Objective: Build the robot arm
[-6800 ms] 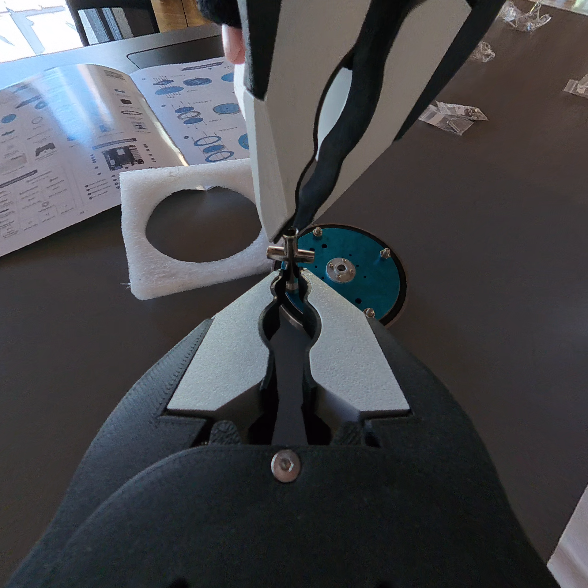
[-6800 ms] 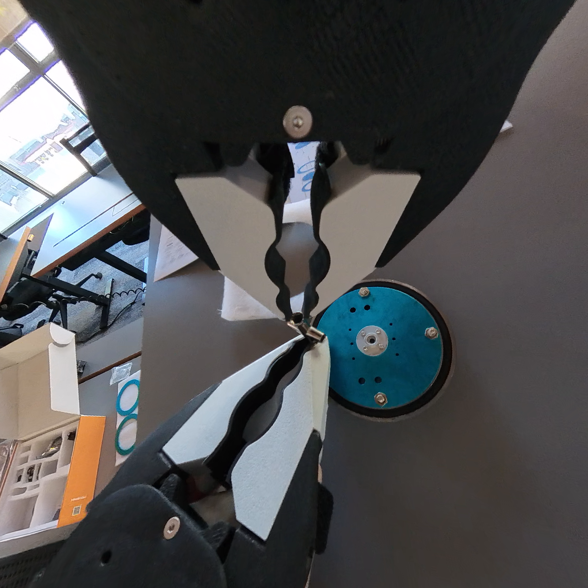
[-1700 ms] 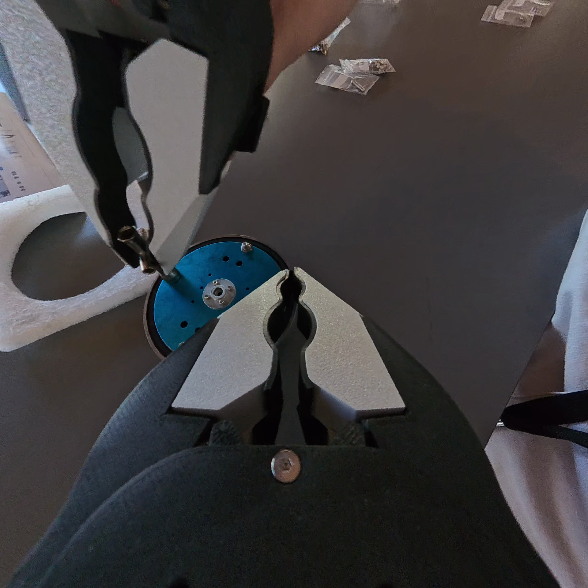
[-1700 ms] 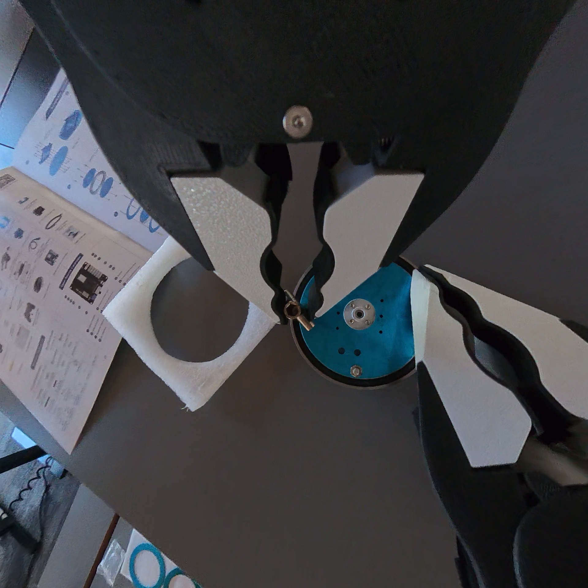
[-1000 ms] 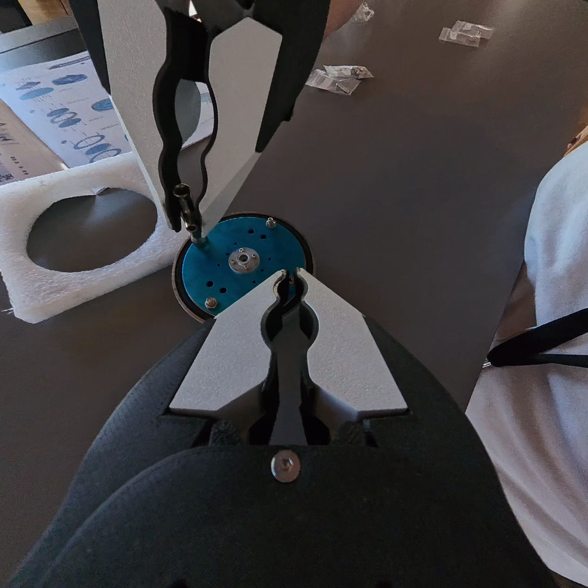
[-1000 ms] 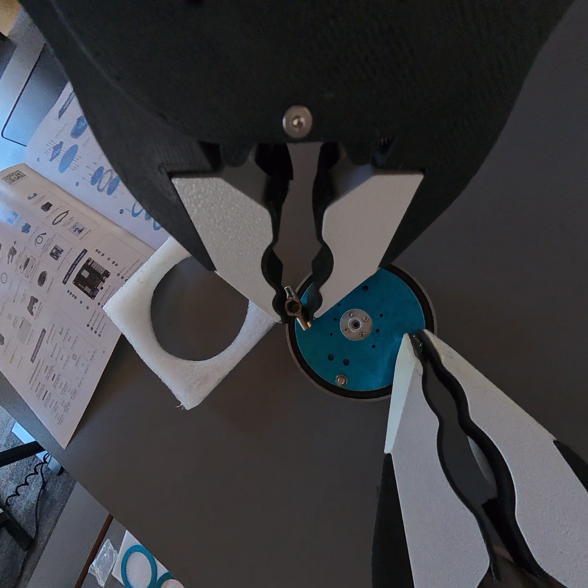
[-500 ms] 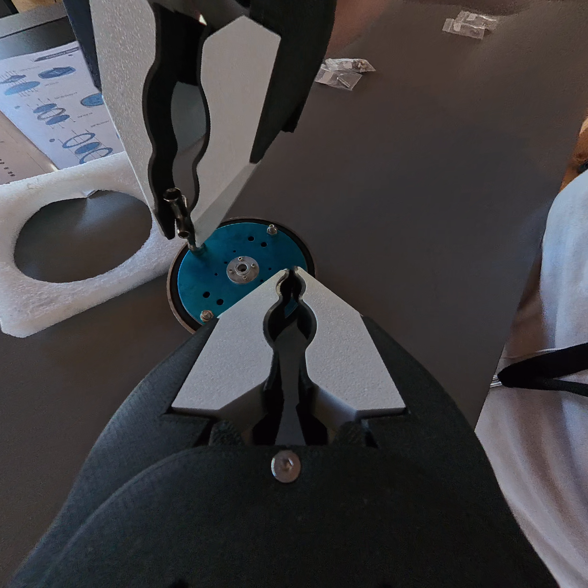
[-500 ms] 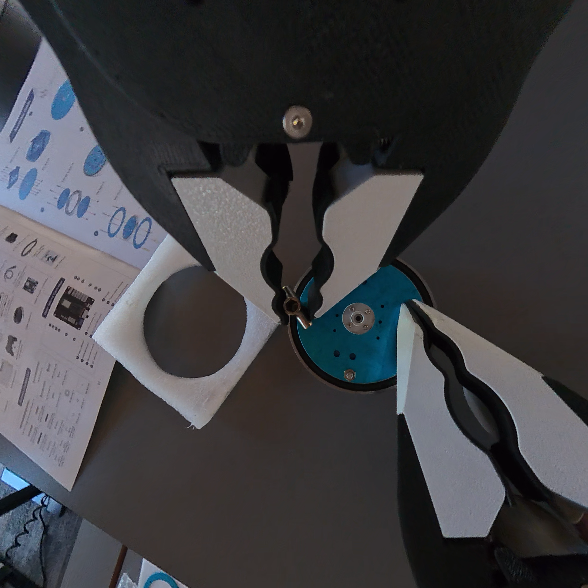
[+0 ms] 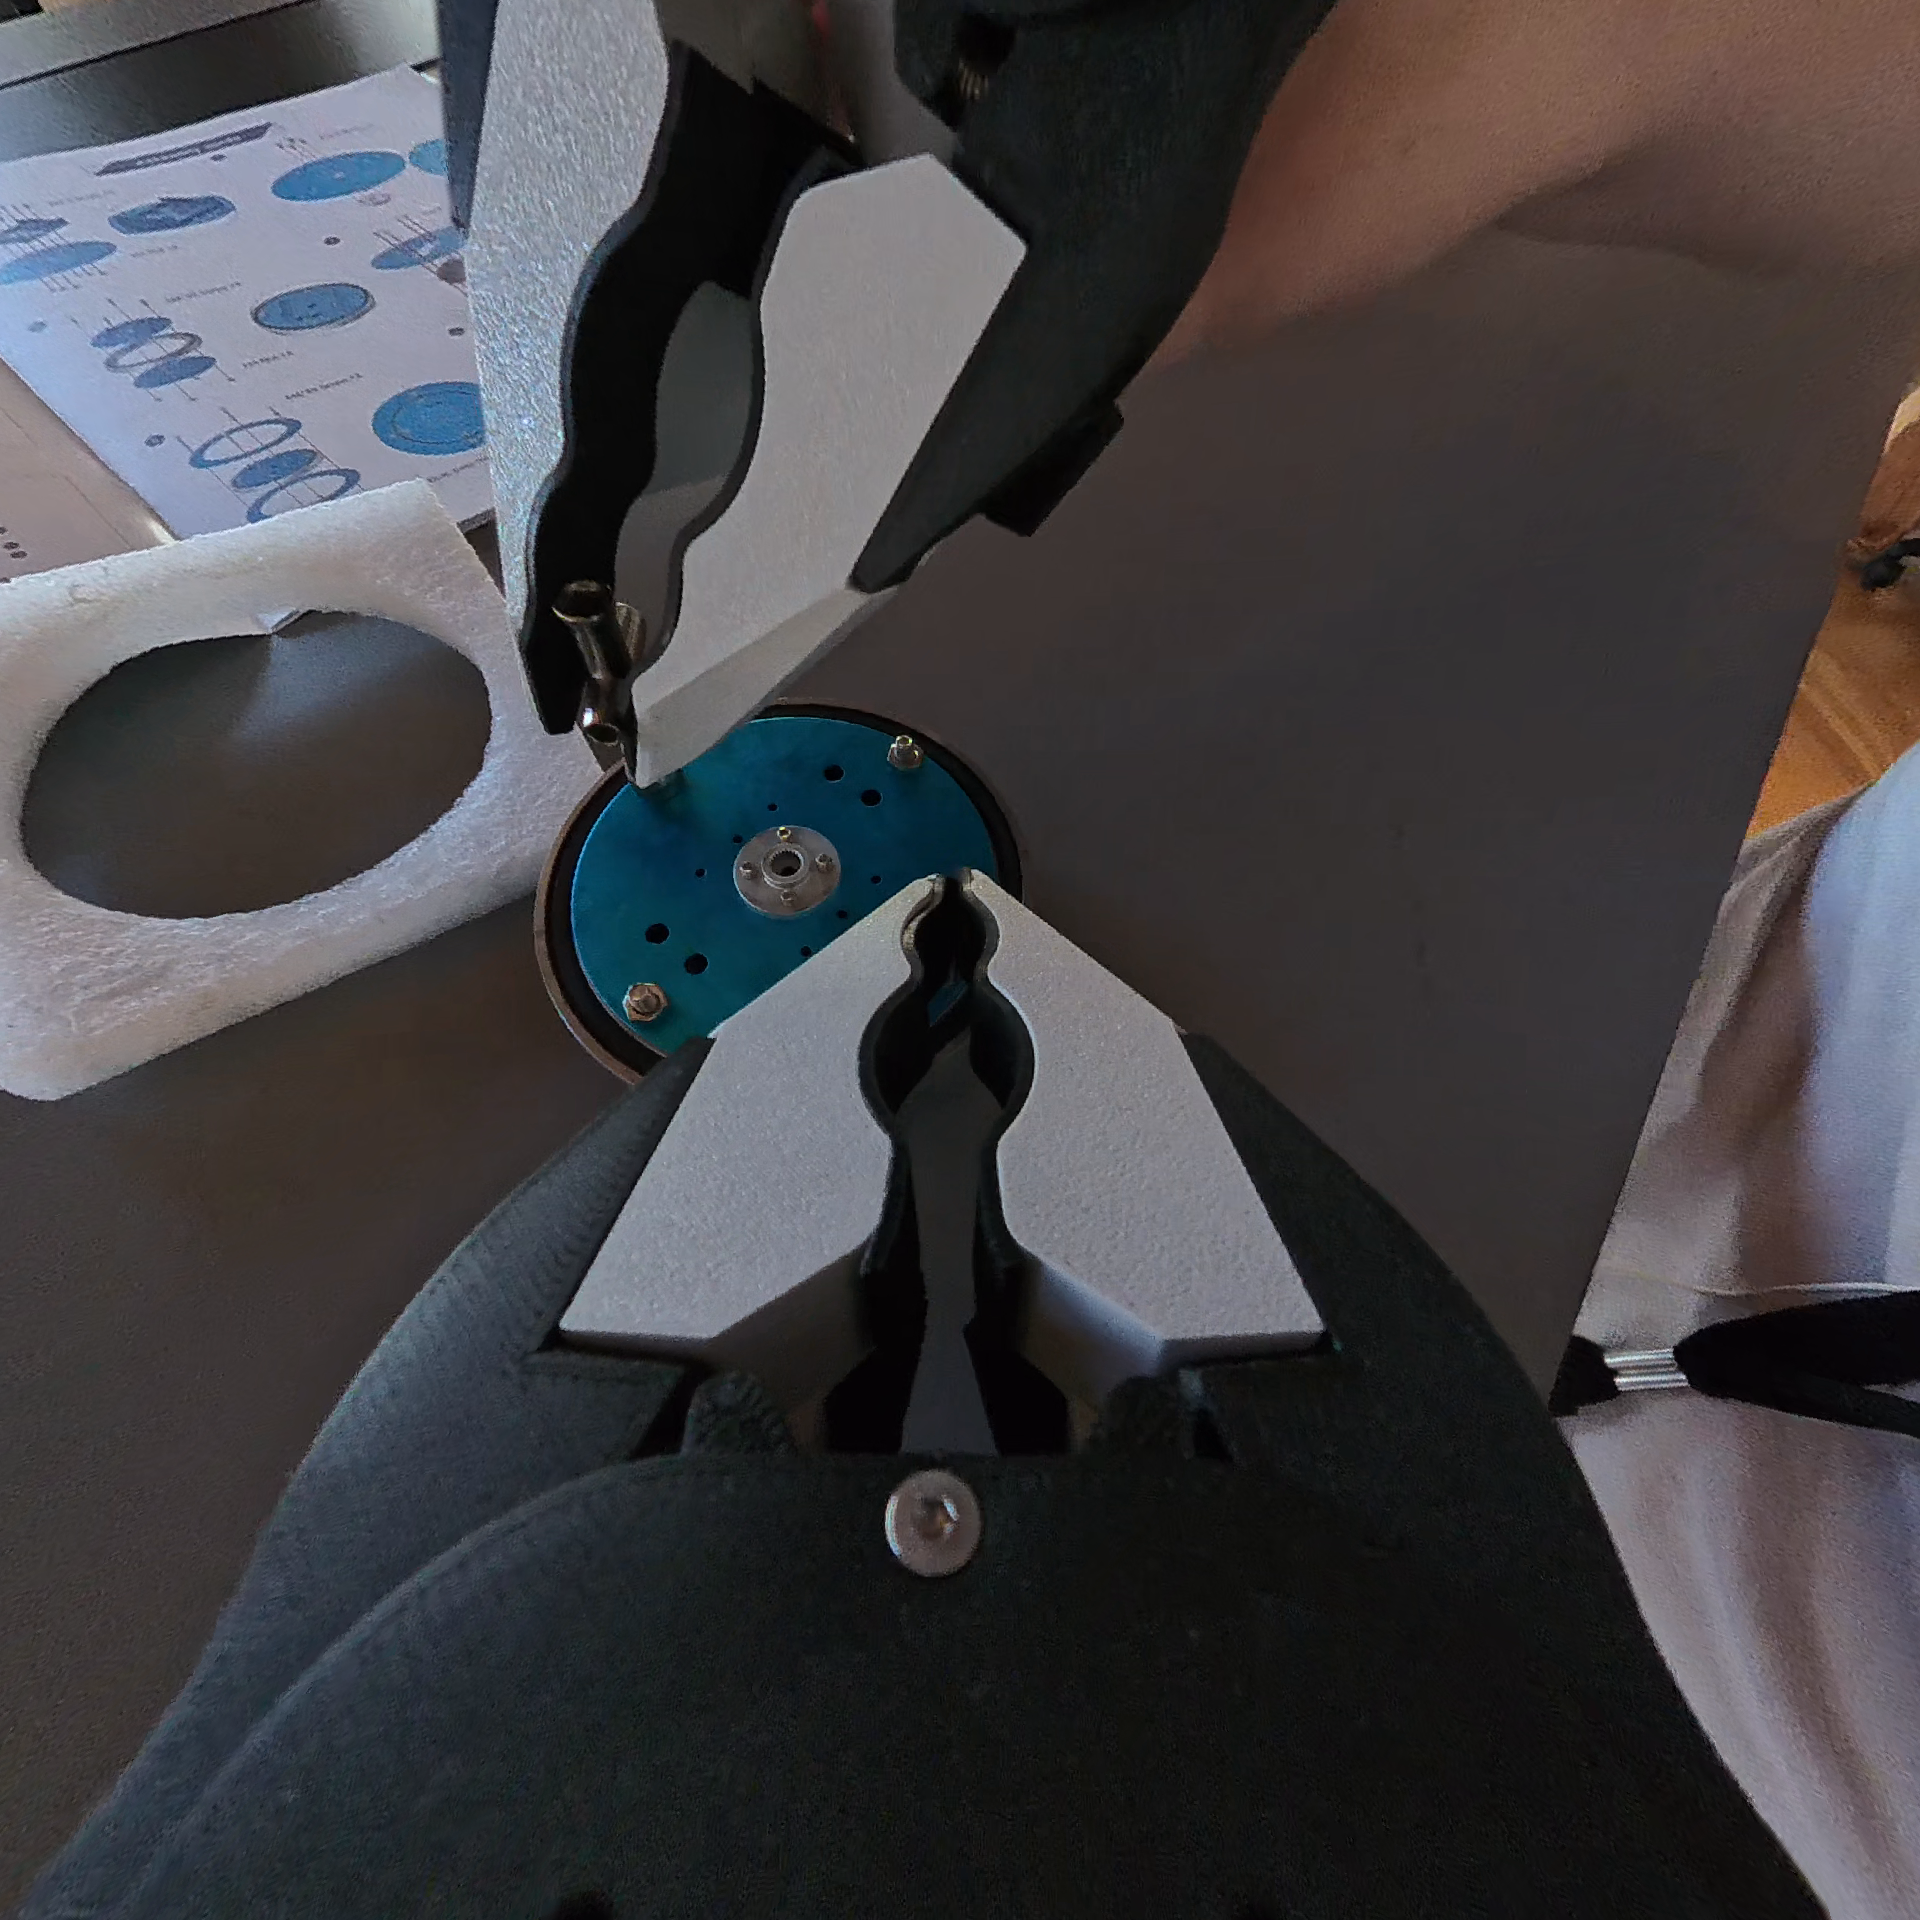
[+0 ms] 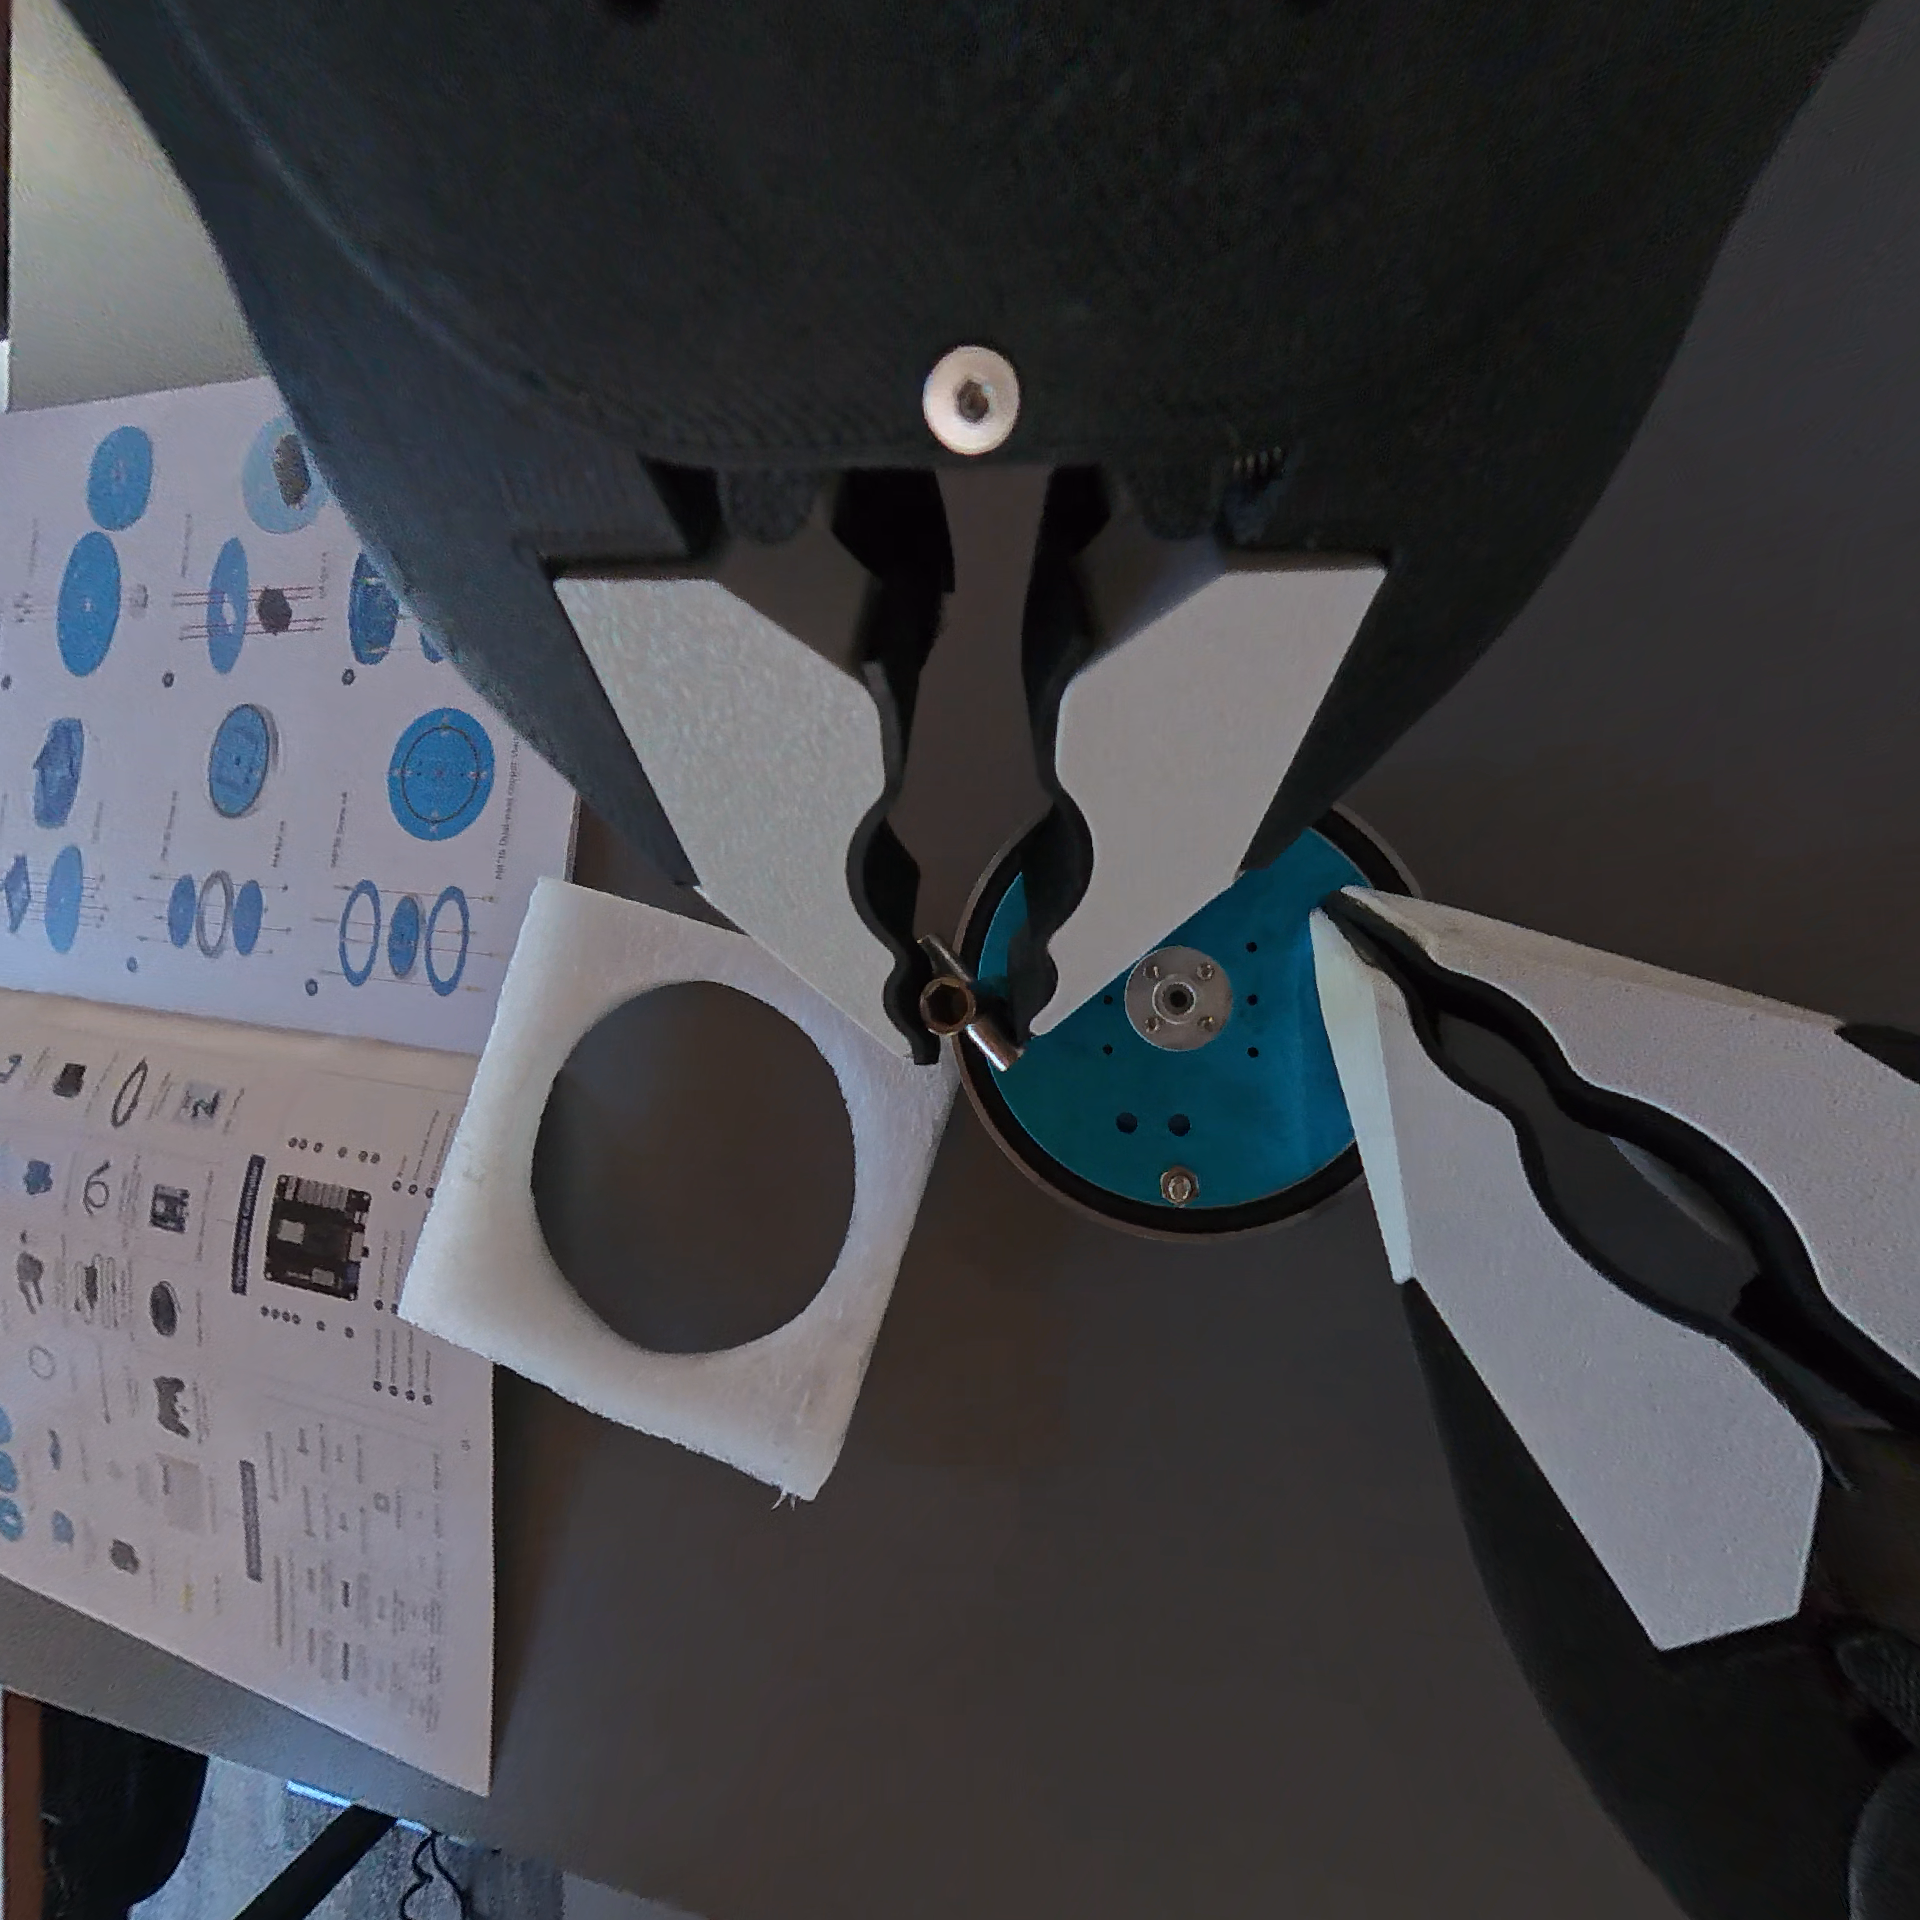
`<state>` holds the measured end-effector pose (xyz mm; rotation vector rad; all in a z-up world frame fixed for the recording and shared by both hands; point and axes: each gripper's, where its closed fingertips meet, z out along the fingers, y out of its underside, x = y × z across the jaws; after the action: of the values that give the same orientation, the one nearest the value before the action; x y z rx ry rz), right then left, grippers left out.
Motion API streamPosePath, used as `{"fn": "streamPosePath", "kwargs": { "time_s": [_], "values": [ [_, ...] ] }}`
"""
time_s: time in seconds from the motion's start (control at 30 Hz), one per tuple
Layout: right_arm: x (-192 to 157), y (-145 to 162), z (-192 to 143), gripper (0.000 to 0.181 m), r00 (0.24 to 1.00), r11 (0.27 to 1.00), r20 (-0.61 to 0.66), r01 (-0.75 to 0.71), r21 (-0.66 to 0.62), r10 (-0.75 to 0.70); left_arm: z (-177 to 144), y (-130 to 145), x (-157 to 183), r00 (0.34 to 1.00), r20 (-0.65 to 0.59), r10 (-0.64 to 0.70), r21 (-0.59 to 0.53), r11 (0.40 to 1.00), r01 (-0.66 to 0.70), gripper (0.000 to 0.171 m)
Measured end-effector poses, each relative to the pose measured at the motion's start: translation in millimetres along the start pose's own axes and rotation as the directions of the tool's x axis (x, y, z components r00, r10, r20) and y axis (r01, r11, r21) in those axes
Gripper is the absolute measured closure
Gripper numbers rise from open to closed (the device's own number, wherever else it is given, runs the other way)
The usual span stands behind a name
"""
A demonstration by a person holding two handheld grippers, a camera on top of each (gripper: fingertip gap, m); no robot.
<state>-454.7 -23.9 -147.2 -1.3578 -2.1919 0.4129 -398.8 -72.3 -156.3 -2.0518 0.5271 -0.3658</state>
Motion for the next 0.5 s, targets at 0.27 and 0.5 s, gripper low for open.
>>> {"fn": "streamPosePath", "kwargs": {
  "time_s": [0.27, 0.5],
  "values": [
    [1.1, -0.1, 0.9, 0.166, 0.999, 1.0, -0.025, 0.021, -0.001, -0.021, 0.6, -0.6, 0.3, 1.0, 0.004, 0.007, 0.001, 1.0, -0.007, 0.171],
    [4.6, 1.1, 1.5, 0.166, 0.99, 0.993, -0.068, -0.12, 0.016, 0.12, 0.9, -0.7, -2.2, 1.0, 0.009, -0.013, 0.002, 1.0, 0.013, 0.171]
  ]
}}
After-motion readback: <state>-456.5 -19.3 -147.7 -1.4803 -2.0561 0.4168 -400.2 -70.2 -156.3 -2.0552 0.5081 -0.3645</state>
